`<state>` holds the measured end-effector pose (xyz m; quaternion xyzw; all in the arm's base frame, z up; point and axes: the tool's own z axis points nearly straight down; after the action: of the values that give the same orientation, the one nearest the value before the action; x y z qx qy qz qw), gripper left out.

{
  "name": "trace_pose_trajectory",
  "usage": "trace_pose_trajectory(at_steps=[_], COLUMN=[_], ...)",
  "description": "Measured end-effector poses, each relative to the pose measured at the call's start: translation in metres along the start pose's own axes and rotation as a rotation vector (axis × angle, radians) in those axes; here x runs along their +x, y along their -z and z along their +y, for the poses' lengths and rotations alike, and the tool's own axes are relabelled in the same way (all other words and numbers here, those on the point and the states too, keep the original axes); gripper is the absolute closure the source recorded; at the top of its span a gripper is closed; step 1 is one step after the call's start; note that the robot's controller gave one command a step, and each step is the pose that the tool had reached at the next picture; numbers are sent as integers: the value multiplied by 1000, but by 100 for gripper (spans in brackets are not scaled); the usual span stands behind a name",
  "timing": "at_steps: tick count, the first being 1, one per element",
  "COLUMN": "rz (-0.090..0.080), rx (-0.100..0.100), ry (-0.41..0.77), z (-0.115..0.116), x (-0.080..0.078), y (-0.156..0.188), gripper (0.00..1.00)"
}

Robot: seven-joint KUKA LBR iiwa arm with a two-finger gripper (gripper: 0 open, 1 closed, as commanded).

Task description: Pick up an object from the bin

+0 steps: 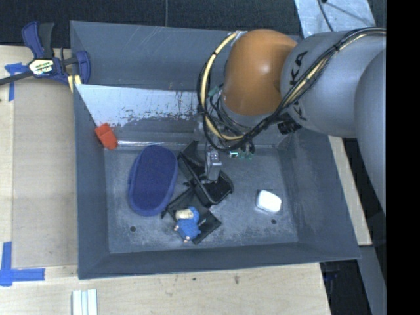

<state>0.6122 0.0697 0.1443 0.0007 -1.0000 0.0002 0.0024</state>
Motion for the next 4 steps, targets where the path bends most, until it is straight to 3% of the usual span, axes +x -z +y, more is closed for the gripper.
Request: trace_pose_trajectory(at_steps=[1, 2, 3, 4], rz=[-12, -10, -10, -5], rx=[-4, -3, -3, -2], ry=[-194, -386, -574, -699], z=[-2, 10, 9, 14], x=[25, 18, 10, 11], y=[-68, -43, -41, -74], gripper=[0, 0, 0, 0])
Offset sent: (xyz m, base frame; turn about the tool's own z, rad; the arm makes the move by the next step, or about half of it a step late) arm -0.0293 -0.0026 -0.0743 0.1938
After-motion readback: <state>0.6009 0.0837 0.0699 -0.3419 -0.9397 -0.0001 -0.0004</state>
